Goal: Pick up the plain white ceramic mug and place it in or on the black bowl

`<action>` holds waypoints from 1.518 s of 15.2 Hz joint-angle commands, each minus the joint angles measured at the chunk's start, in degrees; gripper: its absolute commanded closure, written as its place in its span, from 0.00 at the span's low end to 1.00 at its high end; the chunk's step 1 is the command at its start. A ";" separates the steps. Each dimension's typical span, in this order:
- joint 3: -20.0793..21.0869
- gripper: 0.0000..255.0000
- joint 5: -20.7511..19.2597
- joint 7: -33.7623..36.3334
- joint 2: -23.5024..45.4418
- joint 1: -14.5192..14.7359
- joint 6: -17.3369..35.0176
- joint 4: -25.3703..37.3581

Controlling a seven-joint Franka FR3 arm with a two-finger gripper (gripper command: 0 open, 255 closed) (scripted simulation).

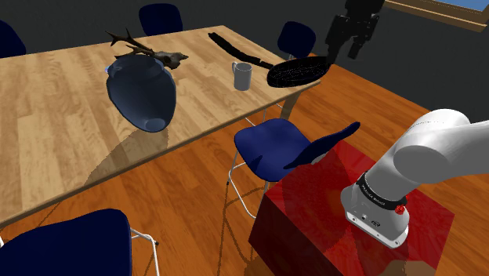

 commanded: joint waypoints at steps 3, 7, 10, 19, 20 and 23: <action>-0.21 0.00 -0.43 -1.12 3.40 0.02 3.72 0.00; -0.56 0.00 -1.16 -3.22 10.77 0.06 10.74 1.00; -0.79 0.00 -1.64 -4.64 16.67 0.13 15.54 2.62; -1.08 0.00 -2.76 -8.40 35.39 0.30 26.73 11.69; -1.06 0.00 -2.87 -8.77 37.51 0.32 27.65 13.08; -1.01 0.00 -3.21 -9.81 43.91 0.38 29.96 17.70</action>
